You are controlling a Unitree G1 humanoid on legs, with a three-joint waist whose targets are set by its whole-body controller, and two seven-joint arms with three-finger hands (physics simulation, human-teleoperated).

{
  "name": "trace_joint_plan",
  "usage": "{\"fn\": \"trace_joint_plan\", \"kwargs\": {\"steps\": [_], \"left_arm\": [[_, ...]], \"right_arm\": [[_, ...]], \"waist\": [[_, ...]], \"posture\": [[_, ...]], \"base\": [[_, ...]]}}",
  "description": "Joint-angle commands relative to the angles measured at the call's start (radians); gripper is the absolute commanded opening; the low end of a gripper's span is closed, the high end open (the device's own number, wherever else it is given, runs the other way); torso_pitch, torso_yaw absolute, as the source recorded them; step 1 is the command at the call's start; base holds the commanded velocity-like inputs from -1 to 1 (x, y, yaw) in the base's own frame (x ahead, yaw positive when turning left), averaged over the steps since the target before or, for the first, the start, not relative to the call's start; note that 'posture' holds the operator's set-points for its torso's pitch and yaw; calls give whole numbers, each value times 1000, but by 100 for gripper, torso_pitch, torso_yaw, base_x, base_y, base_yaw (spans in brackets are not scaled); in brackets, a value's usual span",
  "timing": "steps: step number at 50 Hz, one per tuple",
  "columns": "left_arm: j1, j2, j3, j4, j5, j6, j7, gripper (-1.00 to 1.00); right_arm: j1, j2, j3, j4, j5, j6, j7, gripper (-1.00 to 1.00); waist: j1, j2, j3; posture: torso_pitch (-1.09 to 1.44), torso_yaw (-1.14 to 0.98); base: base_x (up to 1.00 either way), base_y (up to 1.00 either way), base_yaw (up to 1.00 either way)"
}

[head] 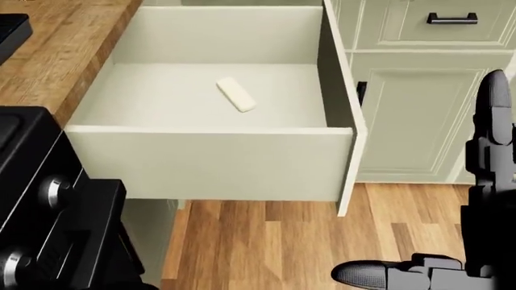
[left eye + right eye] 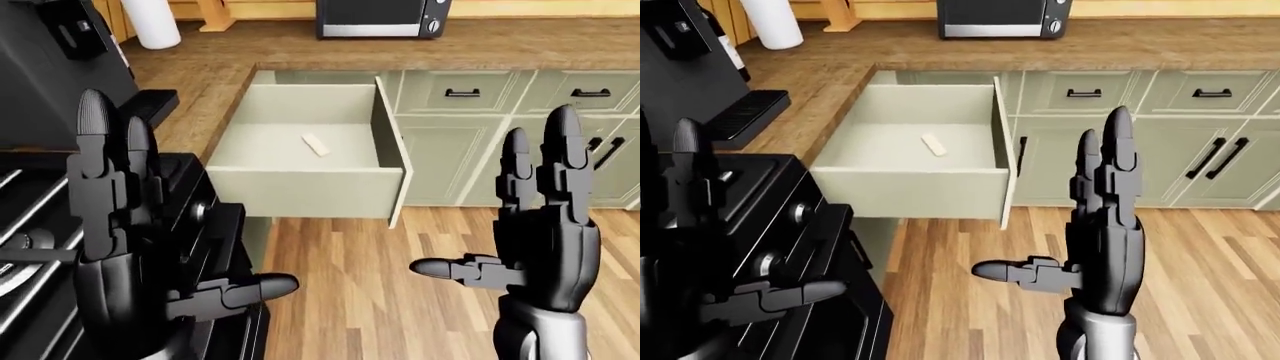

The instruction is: Close the right drawer.

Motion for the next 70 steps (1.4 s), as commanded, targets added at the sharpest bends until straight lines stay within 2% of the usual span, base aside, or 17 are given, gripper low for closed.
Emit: {"fn": "trace_joint_plan", "kwargs": {"steps": [1, 8, 12, 13, 15, 20, 24, 33, 37, 38, 40, 47, 50, 59, 63, 64, 70], "left_arm": [[-9, -3, -7, -34, 0, -18, 1, 100], [-11, -3, -8, -35, 1, -15, 2, 100], [-10, -3, -10, -34, 1, -16, 2, 100], [-9, -3, -9, -34, 1, -16, 2, 100], [-8, -3, -10, -34, 1, -18, 3, 100], [-6, -3, -14, -30, 4, -23, 4, 100], [-5, -2, -15, -31, 5, -22, 4, 100], [-6, -2, -15, -31, 6, -20, 5, 100], [-5, -2, -14, -31, 4, -21, 4, 100], [-5, -2, -13, -32, 4, -21, 4, 100], [-5, -2, -13, -32, 4, -21, 4, 100], [-7, -2, -12, -31, 3, -20, 5, 100], [-11, -3, -13, -32, 5, -15, 5, 100], [-14, -2, -14, -31, 6, -14, 7, 100], [-11, -2, -16, -27, 7, -19, 7, 100], [-10, -2, -16, -29, 7, -19, 7, 100], [-10, -2, -16, -33, 7, -15, 6, 100]], "right_arm": [[-11, -7, -8, -36, 2, -29, -1, 100], [-10, -6, -5, -38, 0, -28, -1, 100], [-9, -6, -5, -42, 0, -24, -2, 100], [-10, -6, -4, -44, -1, -21, -2, 100], [-10, -6, -2, -49, -2, -16, -3, 100], [-10, -6, -3, -47, -2, -16, -2, 100], [-6, -6, -4, -25, -2, -39, 1, 100], [-2, -6, -2, -21, -3, -47, 3, 100], [-3, -5, -3, -24, -4, -44, 0, 100], [-3, -5, -3, -26, -4, -42, 0, 100], [-4, -5, -4, -32, -3, -35, -2, 100], [-8, -6, -3, -48, -4, -14, -4, 100], [-12, -7, -5, -49, -2, -9, -4, 100], [-11, -7, -10, -30, 2, -29, 0, 100], [-10, -7, -12, -26, 3, -33, 1, 100], [-10, -7, -13, -22, 5, -36, 1, 100], [-10, -6, -9, -31, 2, -26, -1, 100]], "waist": [[-4, 14, -9], [1, -35, -5], [-3, -135, -32], [-16, -83, -13], [-13, -96, -10], [-11, -49, 0], [-16, 40, -19], [2, -28, -8], [3, -117, -29], [-9, -88, -19], [-10, -94, -13], [-17, -29, 7], [-19, 49, -18], [11, -25, -8], [14, -113, -31], [-3, -87, -20], [-16, -69, -4]], "posture": [[0, 0], [0, 0], [0, 0], [0, 0], [0, 0], [0, 0], [0, 0], [0, 0], [0, 0], [0, 0], [0, 0], [0, 0], [0, 0], [0, 0], [0, 0], [0, 0], [0, 0]], "base": [[15, 0, 0], [16, 0, 0], [16, 0, 0], [16, 0, 0], [16, 0, 0], [16, 0, 0], [16, 0, 0], [16, 0, 0], [16, 0, 0], [15, 0, 0], [22, 0, 0], [31, 0, 0], [32, 0, 0], [31, 0, 0], [31, 0, 0], [32, 0, 0], [32, 0, 0]]}}
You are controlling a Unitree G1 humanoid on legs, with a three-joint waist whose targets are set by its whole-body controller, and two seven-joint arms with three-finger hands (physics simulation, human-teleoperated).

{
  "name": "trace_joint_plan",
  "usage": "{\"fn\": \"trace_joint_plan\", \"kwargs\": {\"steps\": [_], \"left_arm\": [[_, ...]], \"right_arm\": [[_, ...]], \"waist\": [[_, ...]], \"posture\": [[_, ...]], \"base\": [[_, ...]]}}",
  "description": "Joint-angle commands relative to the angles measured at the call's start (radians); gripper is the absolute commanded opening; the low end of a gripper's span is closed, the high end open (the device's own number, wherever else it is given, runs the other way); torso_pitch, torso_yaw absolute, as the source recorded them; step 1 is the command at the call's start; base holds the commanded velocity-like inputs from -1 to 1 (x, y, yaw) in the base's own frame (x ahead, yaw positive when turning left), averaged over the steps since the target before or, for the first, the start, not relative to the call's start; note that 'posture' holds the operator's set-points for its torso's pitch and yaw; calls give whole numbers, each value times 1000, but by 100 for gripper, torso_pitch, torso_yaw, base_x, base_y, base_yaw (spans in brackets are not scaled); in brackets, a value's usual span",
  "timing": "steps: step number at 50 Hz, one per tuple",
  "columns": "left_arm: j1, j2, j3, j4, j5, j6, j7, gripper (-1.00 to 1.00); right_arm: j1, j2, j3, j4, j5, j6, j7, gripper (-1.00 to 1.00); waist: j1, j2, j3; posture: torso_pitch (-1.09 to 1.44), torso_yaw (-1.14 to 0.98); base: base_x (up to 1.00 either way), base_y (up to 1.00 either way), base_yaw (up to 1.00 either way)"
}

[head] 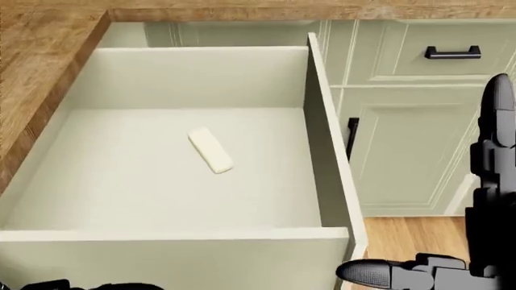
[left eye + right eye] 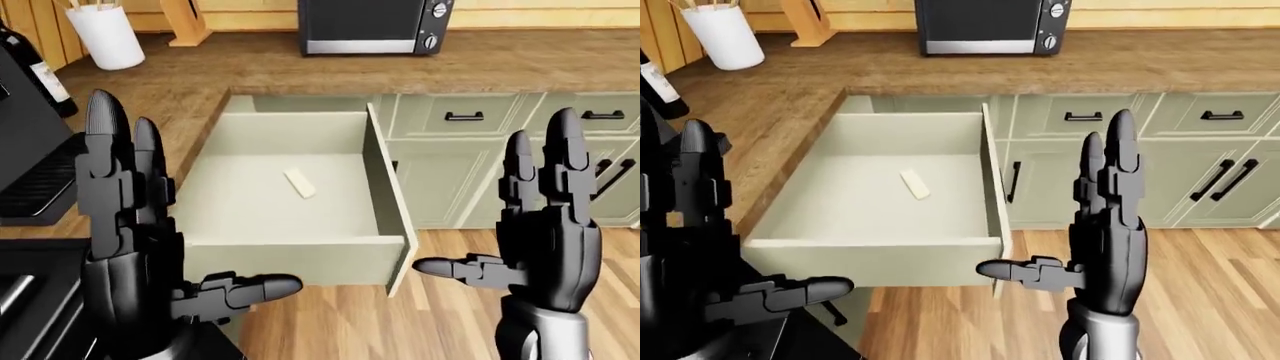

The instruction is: Close the right drawer.

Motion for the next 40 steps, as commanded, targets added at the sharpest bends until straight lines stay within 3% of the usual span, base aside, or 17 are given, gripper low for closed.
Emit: {"fn": "trace_joint_plan", "kwargs": {"steps": [1, 2, 4, 6, 7, 8, 12, 16, 18, 22, 40], "left_arm": [[-10, 2, 2, -33, 1, -24, 6, 100], [-9, 2, 2, -33, 1, -25, 5, 100], [-10, 2, 3, -34, 0, -24, 5, 100], [-8, 2, 3, -35, 0, -25, 5, 100], [-8, 2, 4, -34, 0, -25, 5, 100], [-7, 2, 4, -34, -1, -26, 5, 100], [-4, 2, 2, -34, 0, -29, 5, 100], [-3, 2, 3, -33, 0, -31, 5, 100], [-4, 2, 3, -33, 0, -31, 5, 100], [-7, 2, 1, -35, 3, -25, 5, 100], [-7, 2, 0, -37, 1, -22, 6, 100]], "right_arm": [[-14, 0, 7, -39, 1, -26, 3, 100], [-15, 0, 7, -39, 1, -24, 3, 100], [-14, 0, 9, -42, 1, -22, 3, 100], [-13, 1, 9, -39, 3, -26, 2, 100], [-12, 1, 9, -40, 8, -28, 3, 100], [-10, 1, 11, -38, 6, -32, 4, 100], [-13, 0, 11, -47, 5, -20, 1, 100], [-14, 0, 9, -48, 6, -17, -1, 100], [-14, 1, 7, -43, 7, -24, -2, 100], [-17, 0, 6, -54, 9, -13, -5, 100], [-25, -1, -7, -67, 22, -2, -12, 100]], "waist": [[0, 0, -2], [-1, 8, 5], [-5, 34, -8], [-5, 84, -21], [-11, 80, -35], [-8, 60, -25], [1, 50, -26], [9, -13, -24], [14, 2, -31], [15, 9, -55], [8, 14, -49]], "posture": [[0, 0], [0, 0], [0, 0], [0, 0], [0, 0], [0, 0], [0, 0], [0, 0], [0, 0], [0, 0], [0, 0]], "base": [[31, 0, 0], [22, 0, 0], [21, 0, 0], [14, 0, 0], [0, 0, 0], [0, 0, 0], [0, 0, 0], [0, 0, 0], [0, 0, 0], [0, 0, 0], [0, 0, 0]]}}
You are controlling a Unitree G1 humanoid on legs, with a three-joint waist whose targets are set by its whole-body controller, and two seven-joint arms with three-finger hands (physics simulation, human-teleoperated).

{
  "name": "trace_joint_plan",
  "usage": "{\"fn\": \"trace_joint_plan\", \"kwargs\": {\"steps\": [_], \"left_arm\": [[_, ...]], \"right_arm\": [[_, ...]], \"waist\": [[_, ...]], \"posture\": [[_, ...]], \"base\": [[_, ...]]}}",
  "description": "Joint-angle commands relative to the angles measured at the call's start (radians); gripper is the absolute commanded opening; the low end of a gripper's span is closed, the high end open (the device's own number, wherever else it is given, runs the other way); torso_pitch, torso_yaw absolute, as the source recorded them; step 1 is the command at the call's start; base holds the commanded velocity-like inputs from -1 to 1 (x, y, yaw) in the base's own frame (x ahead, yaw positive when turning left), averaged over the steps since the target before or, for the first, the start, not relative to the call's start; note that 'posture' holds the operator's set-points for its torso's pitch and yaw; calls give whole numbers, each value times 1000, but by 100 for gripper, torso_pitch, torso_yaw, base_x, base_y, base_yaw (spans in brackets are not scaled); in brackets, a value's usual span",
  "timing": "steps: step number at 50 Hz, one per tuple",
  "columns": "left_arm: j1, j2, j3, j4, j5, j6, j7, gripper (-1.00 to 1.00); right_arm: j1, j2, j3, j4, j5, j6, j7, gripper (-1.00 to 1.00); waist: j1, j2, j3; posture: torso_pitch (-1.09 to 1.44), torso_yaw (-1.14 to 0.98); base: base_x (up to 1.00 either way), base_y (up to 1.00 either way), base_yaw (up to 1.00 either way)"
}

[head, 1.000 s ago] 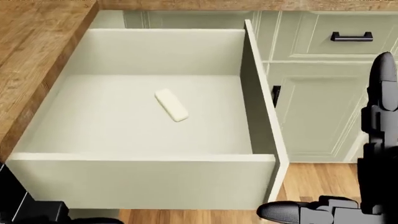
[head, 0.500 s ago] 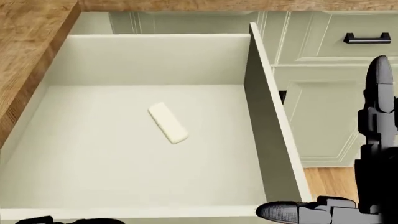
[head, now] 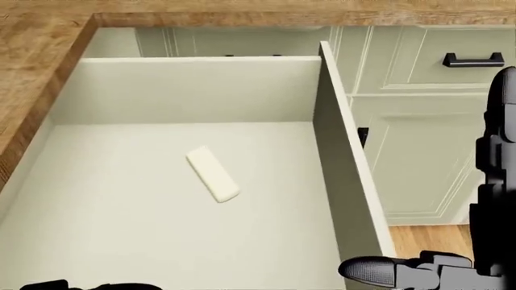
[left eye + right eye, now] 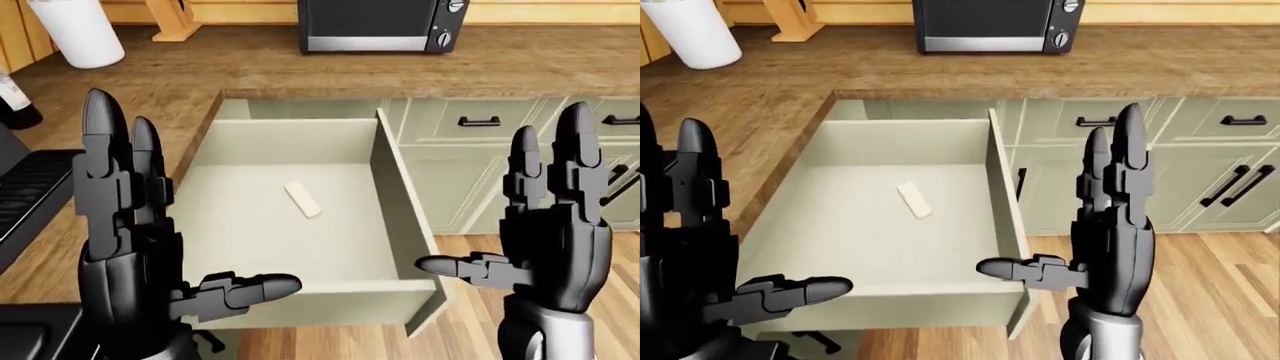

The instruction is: Close the right drawer.

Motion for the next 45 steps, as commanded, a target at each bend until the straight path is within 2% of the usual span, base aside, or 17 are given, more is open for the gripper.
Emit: {"fn": "trace_joint_plan", "kwargs": {"steps": [1, 3, 10, 15, 18, 22, 24, 26, 29, 35, 45], "left_arm": [[-8, 1, -1, -33, 0, -23, 2, 100], [-6, 1, -3, -32, 1, -27, 3, 100], [-5, 1, -3, -30, 3, -30, 2, 100], [-6, 1, -2, -27, 4, -31, 3, 100], [-6, 1, -4, -27, 6, -30, 3, 100], [-6, 1, -7, -29, 9, -29, 4, 100], [-6, 1, -7, -30, 8, -28, 4, 100], [-4, 1, -7, -27, 8, -31, 5, 100], [-5, 1, -6, -27, 8, -31, 5, 100], [-7, 1, -5, -22, 6, -31, 5, 100], [-10, 1, -6, -29, 5, -20, 5, 100]], "right_arm": [[-18, -5, -12, -48, 6, -8, -3, 100], [-42, -13, -48, -85, 34, 44, -11, 100], [-115, -42, -117, -141, 91, 157, -18, 100], [-203, -109, -229, -129, 157, 232, -32, 100], [-244, -155, -280, -81, 181, 239, -32, 100], [-308, -220, -334, 112, 206, 203, -31, 100], [-310, -234, -328, 149, 206, 190, -33, 100], [-364, -262, -335, 434, 205, 75, -20, 100], [-399, -305, -325, 664, 213, -37, -32, 100], [-495, -361, -264, 1205, 171, -342, -20, 100], [-697, -417, -170, 1919, 161, -721, -2, 100]], "waist": [[0, 0, -10], [1, -1, -10], [4, -5, -6], [7, -10, -5], [8, -14, -3], [7, -17, -1], [5, -19, -1], [6, -21, 1], [-1, -23, -2], [1, -21, -4], [-5, -13, -19]], "posture": [[0, 0], [0, 0], [0, 0], [0, 0], [0, 0], [0, 0], [0, 0], [0, 0], [0, 0], [0, 0], [0, 0]], "base": [[0, 0, 0], [0, 0, 0], [0, 0, 0], [0, 0, 0], [0, 0, 0], [0, 0, 0], [0, 0, 0], [0, 0, 0], [0, 0, 0], [0, 0, 0], [0, 0, 0]]}}
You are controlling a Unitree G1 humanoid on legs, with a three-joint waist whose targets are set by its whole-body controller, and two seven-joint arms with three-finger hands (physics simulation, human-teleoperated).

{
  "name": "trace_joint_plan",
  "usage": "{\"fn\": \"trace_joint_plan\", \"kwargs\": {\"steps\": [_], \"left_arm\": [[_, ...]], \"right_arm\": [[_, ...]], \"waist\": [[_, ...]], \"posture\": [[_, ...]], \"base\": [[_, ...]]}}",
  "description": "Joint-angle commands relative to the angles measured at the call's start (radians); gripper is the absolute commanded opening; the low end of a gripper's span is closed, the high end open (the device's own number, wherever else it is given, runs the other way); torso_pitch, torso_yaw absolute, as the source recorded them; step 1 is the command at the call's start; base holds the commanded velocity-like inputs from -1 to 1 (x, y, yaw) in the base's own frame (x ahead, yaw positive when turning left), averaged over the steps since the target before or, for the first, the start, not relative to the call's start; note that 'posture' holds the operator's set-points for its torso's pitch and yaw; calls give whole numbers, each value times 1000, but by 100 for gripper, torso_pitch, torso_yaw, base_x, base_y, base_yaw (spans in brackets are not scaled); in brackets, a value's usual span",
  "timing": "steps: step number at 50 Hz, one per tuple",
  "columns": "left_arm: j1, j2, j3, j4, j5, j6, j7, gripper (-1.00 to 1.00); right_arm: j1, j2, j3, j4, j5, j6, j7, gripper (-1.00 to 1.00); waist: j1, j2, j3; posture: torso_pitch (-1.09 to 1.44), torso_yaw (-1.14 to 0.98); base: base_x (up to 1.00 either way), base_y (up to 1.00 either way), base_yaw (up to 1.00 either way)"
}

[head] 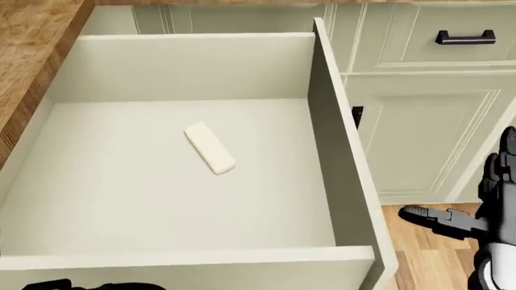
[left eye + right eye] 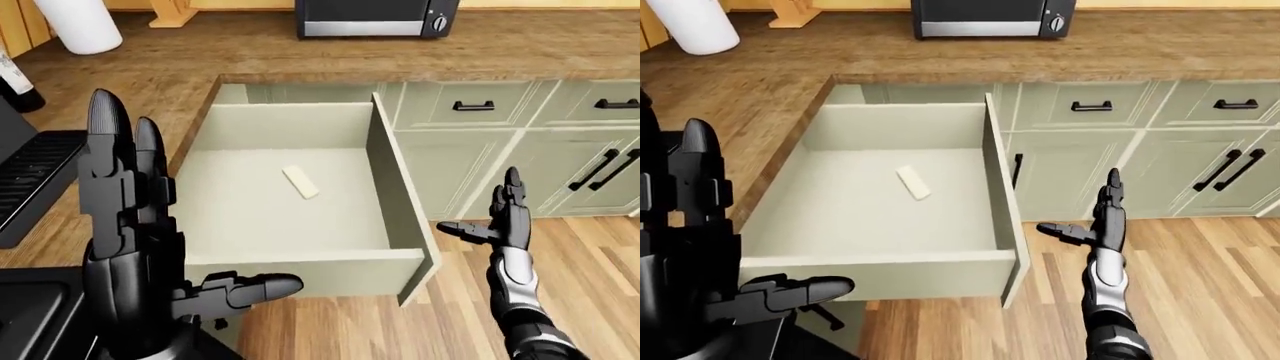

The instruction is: Close the right drawer.

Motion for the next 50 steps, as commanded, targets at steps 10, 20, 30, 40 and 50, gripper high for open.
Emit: {"fn": "trace_joint_plan", "kwargs": {"steps": [10, 20, 30, 40, 50], "left_arm": [[-5, 1, 2, -28, 0, -30, 4, 100], [-2, 1, 0, -24, 1, -36, 5, 100], [-4, 1, 2, -27, 0, -33, 4, 100], [-7, 1, 1, -22, -1, -32, 5, 100], [-8, 1, 2, -24, -2, -30, 5, 100]], "right_arm": [[-58, 30, 69, 107, -69, -145, -15, 100], [-66, 74, 99, 114, -157, -127, 14, 100], [-70, 80, 113, 75, -177, -90, 115, 100], [-93, 101, 119, -27, -179, -2, 169, 100], [-106, 143, 154, -62, -236, 16, 154, 100]], "waist": [[4, -14, -26], [10, -18, -29], [14, -25, -26], [17, -28, -22], [14, -24, -15]], "posture": [[0, 0], [0, 0], [0, 0], [0, 0], [0, 0]], "base": [[0, 0, 0], [0, 0, 0], [0, 0, 0], [0, 0, 0], [0, 0, 0]]}}
